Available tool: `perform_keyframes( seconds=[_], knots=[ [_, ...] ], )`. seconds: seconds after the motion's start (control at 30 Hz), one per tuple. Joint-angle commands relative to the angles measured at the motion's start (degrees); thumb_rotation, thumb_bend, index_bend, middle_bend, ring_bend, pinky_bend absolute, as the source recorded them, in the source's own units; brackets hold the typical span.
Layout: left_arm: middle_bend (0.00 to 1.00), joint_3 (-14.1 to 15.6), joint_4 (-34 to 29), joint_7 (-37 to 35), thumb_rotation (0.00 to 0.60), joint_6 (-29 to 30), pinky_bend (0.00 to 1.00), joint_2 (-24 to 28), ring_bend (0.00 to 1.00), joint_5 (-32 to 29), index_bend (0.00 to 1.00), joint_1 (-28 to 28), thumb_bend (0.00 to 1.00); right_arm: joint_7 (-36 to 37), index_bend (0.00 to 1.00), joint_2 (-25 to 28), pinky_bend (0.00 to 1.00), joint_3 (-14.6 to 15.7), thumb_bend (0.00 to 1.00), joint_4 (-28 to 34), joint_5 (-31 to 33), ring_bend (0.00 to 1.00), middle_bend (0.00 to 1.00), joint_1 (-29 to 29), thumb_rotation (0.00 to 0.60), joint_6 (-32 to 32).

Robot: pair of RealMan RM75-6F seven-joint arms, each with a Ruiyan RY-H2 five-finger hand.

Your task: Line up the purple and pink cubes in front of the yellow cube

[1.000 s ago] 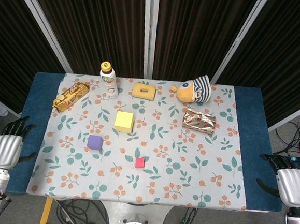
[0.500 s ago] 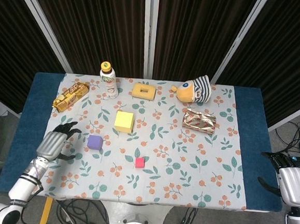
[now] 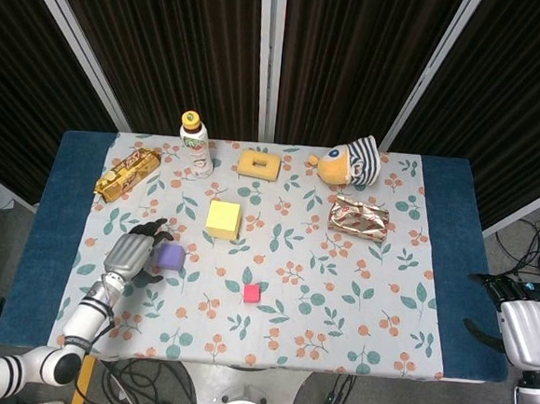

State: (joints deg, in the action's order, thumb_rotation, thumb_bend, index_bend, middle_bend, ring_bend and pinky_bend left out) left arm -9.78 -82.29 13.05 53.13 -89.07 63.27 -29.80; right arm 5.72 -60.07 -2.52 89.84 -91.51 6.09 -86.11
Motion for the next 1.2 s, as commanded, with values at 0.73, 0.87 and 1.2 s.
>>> perform_keyframes(
  seconds=[0.73, 0.87, 1.2],
  knots=[
    [0.27, 3.81, -1.20, -3.21, 0.600, 6.61, 0.16, 0.08, 0.12, 14.42, 0.56, -2.66, 0.27, 0.70, 0.26, 0.08, 0.36, 0.41, 0.06, -0.47, -0.12, 0.26, 0.32, -0.30, 0.600, -0.15],
    [0.27, 3.59, -2.45, -3.39, 0.600, 4.91, 0.16, -0.92, 0.12, 14.98, 0.55, -4.34, 0.27, 0.57, 0.26, 0.06, 0.36, 0.60, 0.06, -0.28, -0.34, 0.26, 0.32, -0.68, 0.600, -0.71],
    [0.33, 2.09, 1.58, 4.16, 0.600, 2.78, 0.21, -7.78, 0.23, 12.00, 0.54, -8.18, 0.27, 0.52, 0.26, 0.65, 0.36, 0.90, 0.06, -0.01, -0.26, 0.26, 0.32, -1.98, 0.600, -2.23]
  ],
)
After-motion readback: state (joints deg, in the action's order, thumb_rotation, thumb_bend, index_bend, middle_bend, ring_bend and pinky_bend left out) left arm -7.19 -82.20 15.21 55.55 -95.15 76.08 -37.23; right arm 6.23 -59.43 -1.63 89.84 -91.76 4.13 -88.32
